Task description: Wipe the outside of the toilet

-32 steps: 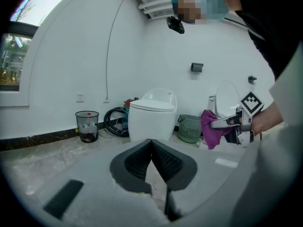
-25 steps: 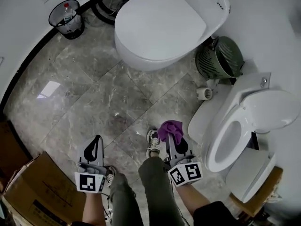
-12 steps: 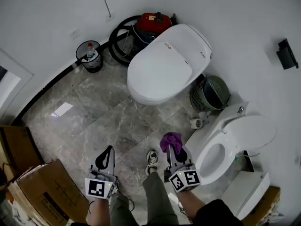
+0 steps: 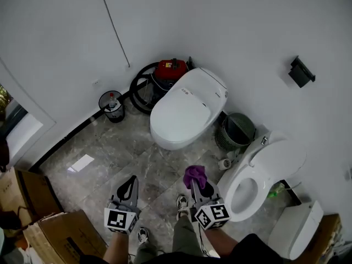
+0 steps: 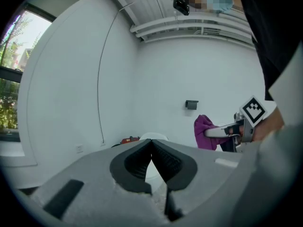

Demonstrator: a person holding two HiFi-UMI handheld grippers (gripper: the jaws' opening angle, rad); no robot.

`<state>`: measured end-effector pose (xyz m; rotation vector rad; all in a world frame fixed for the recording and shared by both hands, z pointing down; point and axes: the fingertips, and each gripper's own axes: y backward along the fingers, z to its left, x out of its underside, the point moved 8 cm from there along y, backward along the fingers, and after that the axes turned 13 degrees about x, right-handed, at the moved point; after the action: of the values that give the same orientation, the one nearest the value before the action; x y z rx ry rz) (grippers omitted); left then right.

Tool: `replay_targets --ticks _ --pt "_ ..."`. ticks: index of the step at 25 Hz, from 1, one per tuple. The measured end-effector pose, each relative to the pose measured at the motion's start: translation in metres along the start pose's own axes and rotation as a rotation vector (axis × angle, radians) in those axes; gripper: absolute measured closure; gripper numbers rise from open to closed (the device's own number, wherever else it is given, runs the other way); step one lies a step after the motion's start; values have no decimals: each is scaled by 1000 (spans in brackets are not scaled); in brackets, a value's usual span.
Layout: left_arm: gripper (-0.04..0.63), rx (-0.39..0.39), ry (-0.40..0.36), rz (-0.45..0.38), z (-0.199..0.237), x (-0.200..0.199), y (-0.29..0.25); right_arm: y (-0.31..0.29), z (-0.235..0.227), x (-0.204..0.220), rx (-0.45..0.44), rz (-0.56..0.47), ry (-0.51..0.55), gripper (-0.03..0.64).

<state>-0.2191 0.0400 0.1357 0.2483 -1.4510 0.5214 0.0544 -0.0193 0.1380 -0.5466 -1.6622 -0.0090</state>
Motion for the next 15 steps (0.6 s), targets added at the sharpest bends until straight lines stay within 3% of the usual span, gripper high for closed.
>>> replay_targets --ticks 8,15 --pt "594 79 -44 17 -15 -46 43 59 21 -48 67 -59 33 550" --pt "594 108 -68 41 -27 -69 89 108 34 -63 117 -97 26 549"
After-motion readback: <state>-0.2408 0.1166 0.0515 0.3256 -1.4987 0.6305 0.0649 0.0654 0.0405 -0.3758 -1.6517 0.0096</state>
